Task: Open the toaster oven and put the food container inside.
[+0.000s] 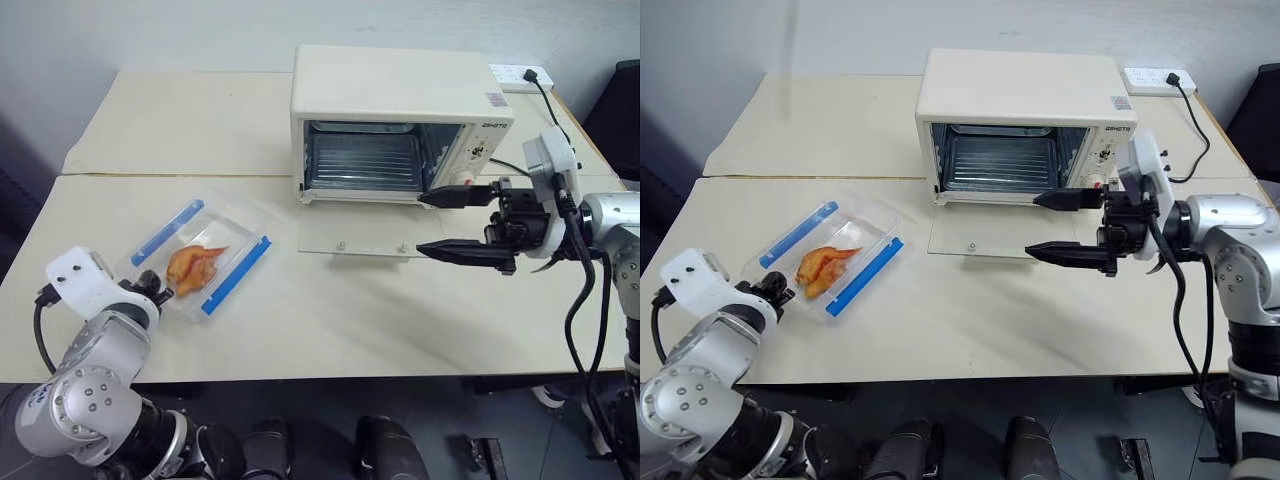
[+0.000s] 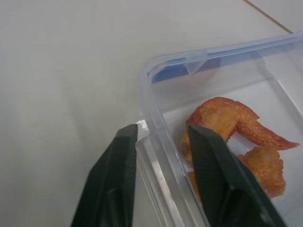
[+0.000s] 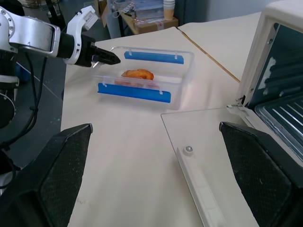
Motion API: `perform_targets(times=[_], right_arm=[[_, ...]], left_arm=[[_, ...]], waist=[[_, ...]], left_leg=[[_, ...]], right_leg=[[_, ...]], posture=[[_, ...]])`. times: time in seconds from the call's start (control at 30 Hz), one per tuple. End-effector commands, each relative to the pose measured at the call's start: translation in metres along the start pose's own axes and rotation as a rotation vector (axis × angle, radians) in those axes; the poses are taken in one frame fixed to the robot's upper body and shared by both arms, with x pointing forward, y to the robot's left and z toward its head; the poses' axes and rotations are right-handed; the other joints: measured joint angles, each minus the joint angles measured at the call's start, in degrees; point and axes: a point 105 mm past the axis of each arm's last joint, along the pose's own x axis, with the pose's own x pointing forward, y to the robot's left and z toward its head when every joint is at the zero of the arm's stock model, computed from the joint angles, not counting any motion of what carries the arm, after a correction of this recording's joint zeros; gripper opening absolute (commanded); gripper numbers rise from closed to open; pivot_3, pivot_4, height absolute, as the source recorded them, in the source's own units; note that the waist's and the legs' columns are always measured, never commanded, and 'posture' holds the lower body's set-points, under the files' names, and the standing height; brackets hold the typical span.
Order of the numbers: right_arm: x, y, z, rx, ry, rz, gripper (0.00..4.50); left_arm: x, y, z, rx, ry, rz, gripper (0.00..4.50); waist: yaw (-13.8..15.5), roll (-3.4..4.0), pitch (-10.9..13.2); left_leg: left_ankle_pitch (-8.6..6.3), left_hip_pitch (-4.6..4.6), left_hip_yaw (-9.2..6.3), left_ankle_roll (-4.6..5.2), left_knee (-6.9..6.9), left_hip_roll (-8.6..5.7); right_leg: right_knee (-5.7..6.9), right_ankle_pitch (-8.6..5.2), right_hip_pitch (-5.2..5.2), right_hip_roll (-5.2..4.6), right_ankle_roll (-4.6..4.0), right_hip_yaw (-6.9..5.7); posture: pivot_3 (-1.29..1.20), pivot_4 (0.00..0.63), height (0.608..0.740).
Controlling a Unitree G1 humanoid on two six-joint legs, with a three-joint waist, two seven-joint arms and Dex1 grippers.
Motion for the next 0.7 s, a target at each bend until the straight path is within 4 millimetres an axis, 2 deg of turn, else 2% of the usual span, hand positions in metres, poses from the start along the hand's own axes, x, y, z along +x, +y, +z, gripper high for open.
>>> perform_targets(times=[0.03,0.17,0.33,0.43,0.5,0.7], right_arm=[[-0.009,0.005,0.010,-0.037,-0.014,-0.028,4.50],[-0.013,0.005,0.007,-0.025,-0.006,-0.050,4.50],[-0.020,0.006,0.000,0.000,0.022,-0.081,4.50],[-0.024,0.005,-0.004,0.025,0.030,-0.109,4.50],[-0.027,0.004,-0.005,0.034,0.030,-0.131,4.50],[-0.031,0.005,-0.008,0.004,0.040,-0.196,4.50]], left_arm=[[0.001,0.006,0.006,0.075,0.004,-0.040,0.75],[0.002,0.006,0.020,0.183,0.027,-0.139,0.75],[-0.003,-0.009,0.056,0.341,0.039,-0.314,0.75],[-0.007,-0.038,0.067,0.421,0.074,-0.453,0.75],[-0.008,-0.066,0.070,0.448,0.102,-0.553,0.75],[-0.004,-0.134,0.062,0.475,0.193,-0.717,0.75]], waist=[[-0.01,0.00,0.00],[-0.18,0.00,0.00],[-0.07,0.00,0.00],[0.34,-0.01,0.00],[0.60,0.00,0.01],[0.57,-0.01,0.01]], left_leg=[[0.00,0.01,0.01,0.00,-0.01,0.01],[-0.01,0.04,0.02,-0.02,-0.03,0.04],[-0.03,0.04,0.00,-0.09,-0.04,0.04],[-0.03,0.04,-0.08,-0.08,-0.06,0.07],[-0.03,0.04,-0.10,-0.07,-0.05,0.05],[-0.02,0.04,-0.02,-0.07,-0.10,-0.11]], right_leg=[[0.00,0.00,0.00,0.00,0.00,0.01],[0.02,-0.01,-0.02,0.01,-0.01,0.04],[0.01,-0.04,-0.04,0.07,-0.07,0.03],[0.02,-0.04,-0.02,-0.02,-0.07,0.02],[0.00,-0.03,0.01,-0.08,-0.06,0.03],[0.02,-0.02,-0.03,-0.01,-0.03,0.02]], posture=[[0.00,0.150,0.740],[0.00,0.150,0.740],[0.00,0.150,0.740],[0.00,0.150,0.740],[0.00,0.150,0.740],[0.00,0.150,0.740]])
